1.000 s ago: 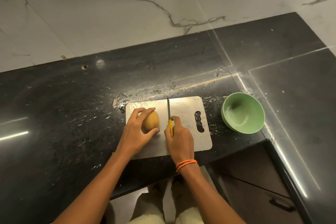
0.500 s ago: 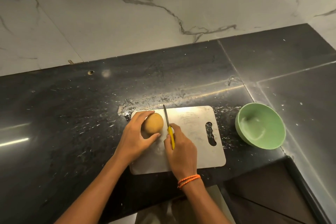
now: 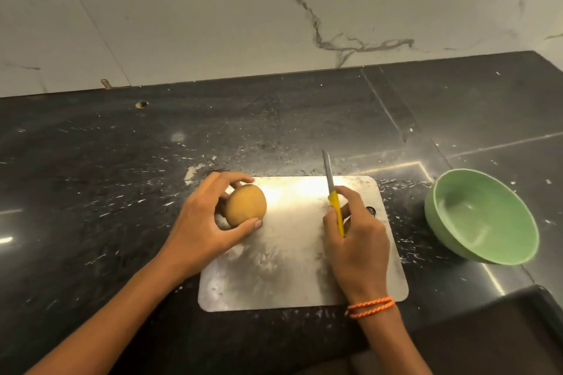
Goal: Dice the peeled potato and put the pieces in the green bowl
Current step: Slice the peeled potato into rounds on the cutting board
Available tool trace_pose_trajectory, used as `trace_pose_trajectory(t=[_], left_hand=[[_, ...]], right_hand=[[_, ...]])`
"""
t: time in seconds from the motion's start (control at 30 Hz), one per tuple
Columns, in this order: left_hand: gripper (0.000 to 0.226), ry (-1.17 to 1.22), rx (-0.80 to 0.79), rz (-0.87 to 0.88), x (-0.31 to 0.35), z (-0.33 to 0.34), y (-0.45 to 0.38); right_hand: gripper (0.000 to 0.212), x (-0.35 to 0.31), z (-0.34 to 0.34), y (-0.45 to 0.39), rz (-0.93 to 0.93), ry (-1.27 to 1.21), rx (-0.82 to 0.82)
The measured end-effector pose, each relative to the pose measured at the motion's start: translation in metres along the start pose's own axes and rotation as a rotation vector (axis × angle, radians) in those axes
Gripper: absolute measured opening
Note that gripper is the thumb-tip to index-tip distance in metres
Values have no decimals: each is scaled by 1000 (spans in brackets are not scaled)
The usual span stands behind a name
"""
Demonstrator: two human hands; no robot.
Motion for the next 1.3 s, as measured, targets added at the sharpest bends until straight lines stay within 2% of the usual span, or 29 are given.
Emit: trace_pose_trajectory(t=[0.1, 0.23, 0.47, 0.87, 1.03, 1.3], left_hand=[[60, 5, -49, 41, -1, 1, -3], [69, -8, -103, 69, -6, 1, -7], [72, -39, -10, 91, -11, 3, -8], [73, -98, -73, 92, -8, -6, 0], [70, -72, -75, 100, -14, -17, 5], [74, -59, -97, 114, -21, -25, 11]], right_hand=[[32, 6, 5, -2, -20, -3, -3], [30, 7, 8, -4, -58, -15, 24], [26, 4, 12, -12, -143, -30, 34], [28, -46, 16, 66, -204, -102, -84], [30, -67, 8, 84, -294, -56, -23], [25, -84, 8, 98, -304, -31, -36]])
Point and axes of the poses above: each hand's wrist, its own y-axis away from the middle knuckle, its own z-axis out of the palm, x = y × z, the point moved 3 cm from there along -y, towards the middle knuckle, and after that the axes turned 11 degrees about x, right-handed, at the moved point
